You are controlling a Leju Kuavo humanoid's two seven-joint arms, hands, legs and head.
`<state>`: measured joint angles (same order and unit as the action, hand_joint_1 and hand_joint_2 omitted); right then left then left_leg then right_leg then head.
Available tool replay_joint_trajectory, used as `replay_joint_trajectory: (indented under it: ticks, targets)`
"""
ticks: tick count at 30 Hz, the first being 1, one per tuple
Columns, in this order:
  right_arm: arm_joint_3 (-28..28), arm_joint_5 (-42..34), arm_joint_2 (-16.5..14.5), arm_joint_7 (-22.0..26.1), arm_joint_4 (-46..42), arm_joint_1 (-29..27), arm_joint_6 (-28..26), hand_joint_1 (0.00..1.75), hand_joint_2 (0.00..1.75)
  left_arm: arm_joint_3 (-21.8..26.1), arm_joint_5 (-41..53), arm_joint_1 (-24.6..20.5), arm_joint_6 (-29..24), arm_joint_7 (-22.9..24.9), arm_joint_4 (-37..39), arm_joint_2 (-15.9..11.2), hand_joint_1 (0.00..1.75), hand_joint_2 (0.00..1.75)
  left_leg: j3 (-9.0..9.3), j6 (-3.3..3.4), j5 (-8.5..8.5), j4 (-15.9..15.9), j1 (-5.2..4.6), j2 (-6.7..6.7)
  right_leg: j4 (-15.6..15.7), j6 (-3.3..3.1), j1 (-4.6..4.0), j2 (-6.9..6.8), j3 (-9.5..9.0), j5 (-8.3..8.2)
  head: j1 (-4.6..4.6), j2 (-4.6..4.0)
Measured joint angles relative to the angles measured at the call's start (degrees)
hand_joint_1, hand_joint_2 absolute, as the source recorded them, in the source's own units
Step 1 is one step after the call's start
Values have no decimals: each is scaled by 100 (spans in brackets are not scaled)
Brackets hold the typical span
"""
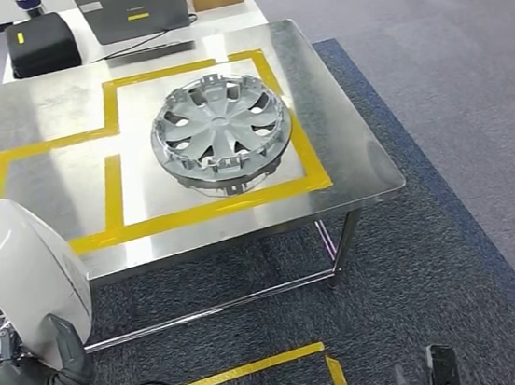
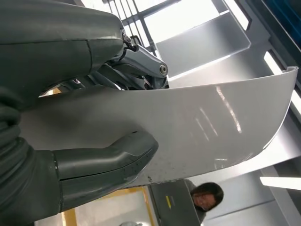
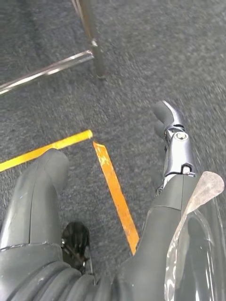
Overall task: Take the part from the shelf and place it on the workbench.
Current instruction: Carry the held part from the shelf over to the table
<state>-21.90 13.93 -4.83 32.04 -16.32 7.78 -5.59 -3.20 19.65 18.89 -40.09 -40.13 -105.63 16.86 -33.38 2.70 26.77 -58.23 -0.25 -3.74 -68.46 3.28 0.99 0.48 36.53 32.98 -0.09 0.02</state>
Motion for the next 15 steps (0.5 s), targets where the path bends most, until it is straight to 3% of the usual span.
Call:
replay_joint_trajectory:
  ticks: [2, 4, 5, 6, 8, 10, 12, 13, 14, 15]
  targets:
    - [-28, 20, 0, -1, 0, 11, 10, 0, 175, 62, 15, -2, 0, 0, -1, 34, 175, 175, -8, -42, 22, -34, 5, -145, 730, -17, 42, 299, -303, -328, -2, 0]
    - [-50, 48, -1, -6, 1, 5, 17, 0, 175, 176, 11, 4, -1, -2, -8, 61, 175, 175, -61, -116, 14, -59, 18, -281, 1014, -58, 60, 515, -446, -359, -8, 0]
    - [-58, 63, -2, -8, 1, 3, 19, 0, 175, 244, -3, 12, -2, -1, -14, 70, 175, 175, -89, -156, 1, -65, 26, -352, 1042, -88, 53, 493, -469, -354, -11, 0]
    - [-63, 79, -13, -9, 1, 5, 21, 0, 175, 308, -18, 24, -3, -2, -25, 77, 175, 175, -104, -193, -5, -62, 43, -395, 1043, -126, 52, 416, -476, -362, -9, 0]
    - [-78, 93, -30, -8, -5, 15, 23, 0, 175, 412, -50, 30, -5, -2, -56, 86, 175, 175, -187, -253, 111, -244, 34, -197, 1086, -207, 61, 254, -522, -371, -39, 0]
    - [-94, 102, -34, -8, -11, 9, 26, 0, 175, 485, -55, 21, -7, -2, -85, 89, 175, 175, -458, -302, 419, -836, 30, 157, 1110, -272, 50, 70, -568, -355, -75, 0]
    - [-101, 124, -35, -11, -10, -6, 30, 0, 175, 561, -38, 22, -7, -2, -106, 89, 175, 175, -786, -336, 671, -1513, 55, 291, 1108, -295, 33, -117, -590, -328, -81, 0]
    - [-102, 140, -35, -14, -10, -6, 31, 0, 175, 602, -31, 28, -7, -2, -122, 89, 175, 175, -849, -343, 664, -1641, 64, 312, 1106, -296, 30, -204, -602, -313, -83, 0]
    - [-103, 156, -36, -19, -10, -2, 32, 0, 175, 641, -27, 33, -7, -2, -144, 89, 175, 175, -802, -342, 548, -1547, 68, 330, 1105, -291, 28, -286, -620, -297, -83, 0]
    - [-105, 170, -38, -23, -10, 4, 32, 0, 175, 675, -23, 38, -7, -2, -170, 89, 175, 175, -646, -330, 354, -1243, 67, 370, 1105, -282, 27, -358, -648, -278, -84, 0]
